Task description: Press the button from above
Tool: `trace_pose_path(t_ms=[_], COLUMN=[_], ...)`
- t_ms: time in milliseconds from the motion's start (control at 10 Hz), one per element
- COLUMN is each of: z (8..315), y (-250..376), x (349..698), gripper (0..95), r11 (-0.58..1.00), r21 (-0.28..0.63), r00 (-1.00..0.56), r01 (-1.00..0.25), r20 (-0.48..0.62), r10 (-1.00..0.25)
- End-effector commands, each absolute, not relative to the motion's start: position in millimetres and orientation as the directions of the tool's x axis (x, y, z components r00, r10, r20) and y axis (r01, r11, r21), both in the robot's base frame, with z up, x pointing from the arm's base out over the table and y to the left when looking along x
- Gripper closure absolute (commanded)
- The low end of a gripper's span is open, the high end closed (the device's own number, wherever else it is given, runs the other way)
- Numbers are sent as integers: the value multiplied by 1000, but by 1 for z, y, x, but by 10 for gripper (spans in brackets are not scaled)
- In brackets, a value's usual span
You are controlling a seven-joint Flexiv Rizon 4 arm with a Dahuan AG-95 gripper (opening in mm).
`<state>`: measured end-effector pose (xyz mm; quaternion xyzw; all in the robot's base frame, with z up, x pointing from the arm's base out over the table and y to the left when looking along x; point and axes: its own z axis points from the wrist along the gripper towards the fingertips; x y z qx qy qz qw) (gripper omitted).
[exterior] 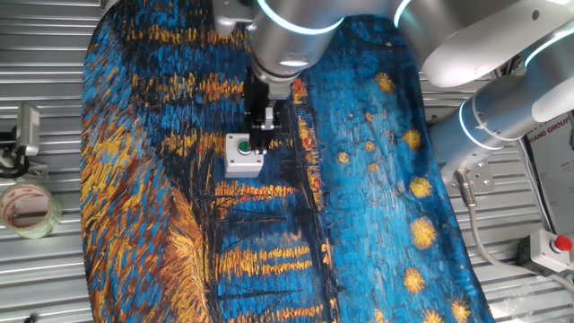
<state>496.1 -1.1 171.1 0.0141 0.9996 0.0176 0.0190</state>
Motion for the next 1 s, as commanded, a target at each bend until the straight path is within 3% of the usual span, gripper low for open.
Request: trace_pose_path(t_ms=[100,1000], z=[170,170], y=[0,0], x=[499,498], gripper=[950,950], r11=[999,999], r21=[31,10], r00=[-999,-999], r01=[25,33], r20=[-31,-33], r10=[26,33])
